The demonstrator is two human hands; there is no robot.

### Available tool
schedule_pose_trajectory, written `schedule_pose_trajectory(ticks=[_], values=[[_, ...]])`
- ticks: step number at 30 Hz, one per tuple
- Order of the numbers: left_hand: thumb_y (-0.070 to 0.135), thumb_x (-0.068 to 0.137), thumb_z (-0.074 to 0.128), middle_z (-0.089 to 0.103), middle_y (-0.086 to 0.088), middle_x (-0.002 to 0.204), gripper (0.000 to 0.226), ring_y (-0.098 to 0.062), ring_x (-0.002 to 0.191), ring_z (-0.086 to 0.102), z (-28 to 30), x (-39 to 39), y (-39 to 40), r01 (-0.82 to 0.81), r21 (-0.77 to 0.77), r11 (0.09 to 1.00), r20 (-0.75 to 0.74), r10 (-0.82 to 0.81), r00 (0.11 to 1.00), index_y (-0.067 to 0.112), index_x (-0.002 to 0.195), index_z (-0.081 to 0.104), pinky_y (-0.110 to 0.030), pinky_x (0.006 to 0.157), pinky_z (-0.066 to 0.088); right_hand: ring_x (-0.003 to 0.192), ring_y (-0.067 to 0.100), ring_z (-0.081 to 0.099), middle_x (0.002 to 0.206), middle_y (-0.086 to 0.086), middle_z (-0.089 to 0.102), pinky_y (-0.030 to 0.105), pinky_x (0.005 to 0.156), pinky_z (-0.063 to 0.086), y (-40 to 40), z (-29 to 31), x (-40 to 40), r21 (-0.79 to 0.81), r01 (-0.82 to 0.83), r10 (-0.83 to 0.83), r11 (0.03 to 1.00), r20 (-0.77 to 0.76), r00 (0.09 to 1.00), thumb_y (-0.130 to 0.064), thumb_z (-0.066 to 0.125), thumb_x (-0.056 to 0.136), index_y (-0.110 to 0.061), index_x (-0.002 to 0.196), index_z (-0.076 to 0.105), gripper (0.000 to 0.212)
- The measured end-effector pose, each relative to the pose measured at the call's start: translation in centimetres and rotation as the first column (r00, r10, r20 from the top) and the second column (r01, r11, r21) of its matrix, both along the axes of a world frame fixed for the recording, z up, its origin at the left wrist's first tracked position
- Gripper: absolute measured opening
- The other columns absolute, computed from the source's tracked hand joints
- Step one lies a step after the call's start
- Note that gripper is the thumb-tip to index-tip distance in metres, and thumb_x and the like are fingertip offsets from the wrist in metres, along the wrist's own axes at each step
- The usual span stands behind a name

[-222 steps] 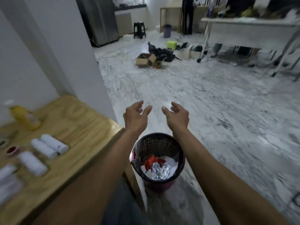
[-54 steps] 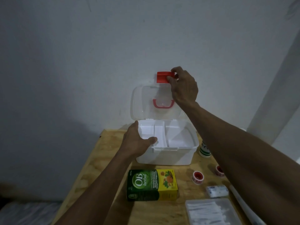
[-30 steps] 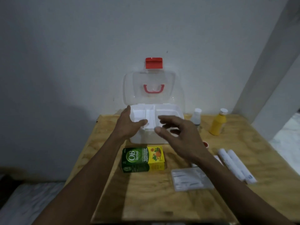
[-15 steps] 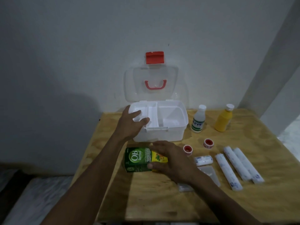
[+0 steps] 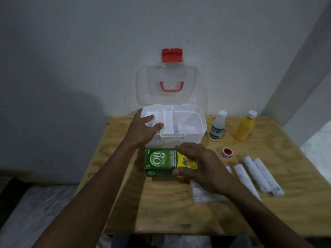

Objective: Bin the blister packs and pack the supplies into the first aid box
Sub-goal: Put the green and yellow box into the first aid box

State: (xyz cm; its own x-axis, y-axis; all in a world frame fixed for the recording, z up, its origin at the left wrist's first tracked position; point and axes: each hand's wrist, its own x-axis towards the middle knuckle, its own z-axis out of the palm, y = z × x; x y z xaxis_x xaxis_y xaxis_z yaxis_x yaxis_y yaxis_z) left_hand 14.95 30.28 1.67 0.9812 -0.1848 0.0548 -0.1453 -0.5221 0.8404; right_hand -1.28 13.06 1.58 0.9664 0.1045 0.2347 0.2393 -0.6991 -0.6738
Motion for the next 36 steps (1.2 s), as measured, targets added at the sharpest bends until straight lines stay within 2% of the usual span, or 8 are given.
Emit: schedule_pose_trajectory(ticks=[4,11,13,16,20,24,29,36], values=[[0.044,0.08,0.073,0.039,0.002,0.152,0.069,-0.023,0.131,0.046,0.1,0.0,0.1,0.008,-0.006,1.0,-0.003,-0.008,1.0,0.019,0.14,0.049,-0.036,0.102,0.042,0.116,0.006,0.057,0.128,-0.009,0.061,0.031,0.099,0.047,-3.9,4.2,-0.8,0.021,0.08,-0.081,0.997,0.04,0.996,-0.052,0.075,0.067,-0.024,0.128,0.063,0.068],[0.048,0.08,0.072,0.033,0.005,0.156,0.071,-0.022,0.135,0.042,0.3,0.1,0.1,0.012,0.03,0.999,-0.021,-0.011,1.0,0.021,0.142,0.049,-0.036,0.104,0.039,0.105,0.019,0.06,0.126,0.005,0.064,0.035,0.088,0.05,-9.1,10.3,4.2,-0.206,0.178,-0.164,0.962,0.081,0.983,-0.04,0.076,0.078,-0.013,0.132,0.058,0.063],[0.049,0.081,0.071,0.032,0.006,0.157,0.071,-0.022,0.136,0.041,0.4,0.0,0.1,0.012,0.044,0.999,-0.025,-0.011,1.0,0.022,0.143,0.047,-0.036,0.104,0.038,0.103,0.018,0.059,0.126,0.006,0.064,0.029,0.082,0.047,-9.8,10.8,6.2,-0.288,0.161,-0.152,0.944,0.055,0.987,-0.041,0.076,0.078,-0.012,0.133,0.058,0.065],[0.051,0.081,0.07,0.029,0.005,0.158,0.065,-0.024,0.137,0.04,0.4,0.1,0.0,0.002,0.077,0.997,-0.028,0.001,1.0,0.026,0.139,0.051,-0.038,0.105,0.038,0.1,0.015,0.058,0.125,0.008,0.065,0.022,0.075,0.042,-10.1,10.9,8.5,-0.381,0.12,-0.128,0.917,0.004,0.992,-0.041,0.076,0.079,-0.01,0.133,0.058,0.066],[0.052,0.08,0.07,0.035,0.007,0.155,0.069,-0.023,0.134,0.043,0.4,0.3,-0.2,-0.017,0.081,0.997,-0.037,0.02,0.999,0.03,0.141,0.046,-0.038,0.103,0.04,0.108,0.022,0.061,0.128,0.009,0.062,0.028,0.084,0.048,-9.3,10.4,10.6,-0.482,0.049,-0.097,0.875,-0.075,0.992,-0.041,0.077,0.078,-0.009,0.134,0.057,0.067],[0.051,0.081,0.07,0.037,0.009,0.154,0.072,-0.021,0.132,0.045,0.5,0.4,-0.3,-0.026,0.098,0.995,-0.041,0.03,0.999,0.03,0.144,0.042,-0.036,0.1,0.041,0.104,0.023,0.059,0.124,0.007,0.06,0.036,0.087,0.053,-7.8,9.3,12.3,-0.558,0.007,-0.088,0.83,-0.119,0.989,-0.043,0.077,0.076,-0.012,0.132,0.058,0.067],[0.052,0.082,0.068,0.029,0.008,0.158,0.061,-0.023,0.136,0.041,0.6,0.2,-0.2,0.002,0.126,0.992,-0.034,0.002,0.999,0.032,0.137,0.05,-0.042,0.105,0.04,0.098,0.021,0.056,0.122,0.006,0.059,0.032,0.08,0.051,-6.0,7.7,13.9,-0.554,-0.03,-0.073,0.832,-0.162,0.984,-0.043,0.079,0.075,-0.014,0.13,0.058,0.066],[0.046,0.085,0.068,0.03,0.006,0.157,0.062,-0.023,0.136,0.041,1.0,-0.2,-0.5,0.0,0.115,0.993,-0.042,0.005,0.999,0.03,0.141,0.045,-0.043,0.106,0.04,0.094,0.021,0.055,0.115,0.007,0.06,0.033,0.074,0.047,-4.9,5.5,15.5,-0.534,-0.071,-0.054,0.843,-0.215,0.975,-0.043,0.076,0.079,-0.011,0.124,0.062,0.057]])
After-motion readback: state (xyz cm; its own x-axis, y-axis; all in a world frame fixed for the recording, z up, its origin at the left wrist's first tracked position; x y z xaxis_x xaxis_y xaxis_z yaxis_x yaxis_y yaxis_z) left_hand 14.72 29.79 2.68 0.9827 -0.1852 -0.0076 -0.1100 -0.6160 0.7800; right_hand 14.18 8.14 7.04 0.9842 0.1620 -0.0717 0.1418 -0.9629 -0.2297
